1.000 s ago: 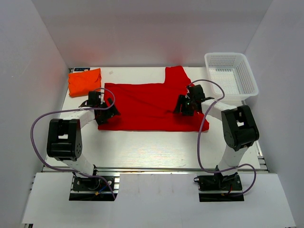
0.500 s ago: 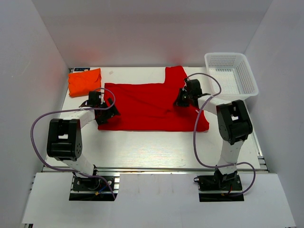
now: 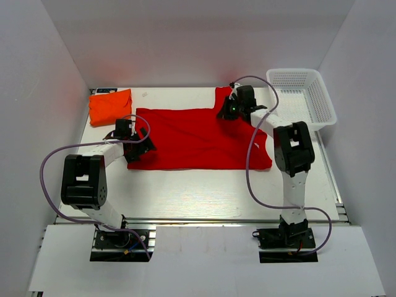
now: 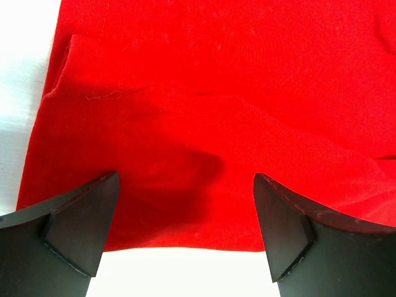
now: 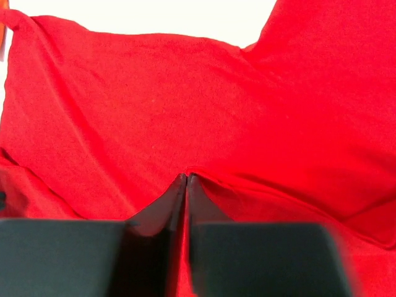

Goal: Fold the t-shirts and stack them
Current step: Fold the flattened tshirt in 1/3 of the way, then grap the side of the flattened tshirt furthest away from the robot with both arms

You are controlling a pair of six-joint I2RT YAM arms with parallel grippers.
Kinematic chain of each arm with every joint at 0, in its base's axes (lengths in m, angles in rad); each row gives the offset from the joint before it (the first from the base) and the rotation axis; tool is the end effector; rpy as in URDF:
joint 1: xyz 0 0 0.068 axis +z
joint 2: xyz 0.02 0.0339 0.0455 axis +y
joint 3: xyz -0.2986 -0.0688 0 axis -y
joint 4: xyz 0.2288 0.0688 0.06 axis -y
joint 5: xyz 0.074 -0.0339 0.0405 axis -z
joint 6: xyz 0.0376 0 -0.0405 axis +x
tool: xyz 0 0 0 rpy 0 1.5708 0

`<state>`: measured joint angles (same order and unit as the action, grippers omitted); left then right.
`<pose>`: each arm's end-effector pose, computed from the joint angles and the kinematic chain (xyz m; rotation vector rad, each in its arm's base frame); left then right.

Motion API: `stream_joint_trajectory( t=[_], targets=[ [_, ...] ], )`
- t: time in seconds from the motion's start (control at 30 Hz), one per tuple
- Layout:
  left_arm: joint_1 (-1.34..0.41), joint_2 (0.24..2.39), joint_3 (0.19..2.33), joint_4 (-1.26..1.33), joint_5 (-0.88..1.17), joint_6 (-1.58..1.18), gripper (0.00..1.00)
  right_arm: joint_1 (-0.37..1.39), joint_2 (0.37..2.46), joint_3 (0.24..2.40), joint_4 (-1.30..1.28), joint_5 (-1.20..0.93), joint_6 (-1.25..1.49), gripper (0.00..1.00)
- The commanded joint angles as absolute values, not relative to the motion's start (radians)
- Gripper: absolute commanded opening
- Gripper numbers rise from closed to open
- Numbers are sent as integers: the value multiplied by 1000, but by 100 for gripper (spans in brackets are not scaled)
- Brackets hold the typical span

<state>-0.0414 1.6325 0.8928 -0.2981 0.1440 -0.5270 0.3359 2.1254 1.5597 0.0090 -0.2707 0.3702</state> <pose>0.3039 -0.0180 0.2058 -0.5850 2.5785 -0.3854 0.4651 0.1730 0.2371 -0.1275 2.1829 0.6974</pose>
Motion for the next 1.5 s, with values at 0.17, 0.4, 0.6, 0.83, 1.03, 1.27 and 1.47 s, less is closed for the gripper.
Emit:
stream_joint_trajectory(
  t=[0.17, 0.4, 0.6, 0.83, 1.03, 1.27, 1.47],
  targets=[
    [-40, 1606, 897, -400, 91, -503, 100, 337, 2093, 1615, -63, -284, 259, 90],
    [-40, 1571, 879, -391, 72, -503, 100, 330, 1813, 1240, -61, -99, 330, 90],
    [-40, 1560, 850, -370, 83, -503, 100, 301, 1687, 977, -132, -5, 483, 90],
    [-40, 1569, 819, -368, 139, -503, 100, 201, 1692, 830, -212, -88, 575, 90],
    [-40, 1459, 730, -472, 120, -545, 100, 178, 1453, 629, -297, -135, 617, 90],
    [-40, 1199, 546, -599, 147, -612, 100, 186, 1163, 423, -383, -160, 646, 90],
    [-51, 947, 491, -660, 245, -650, 100, 189, 886, 396, -324, -202, 539, 90]
  ],
)
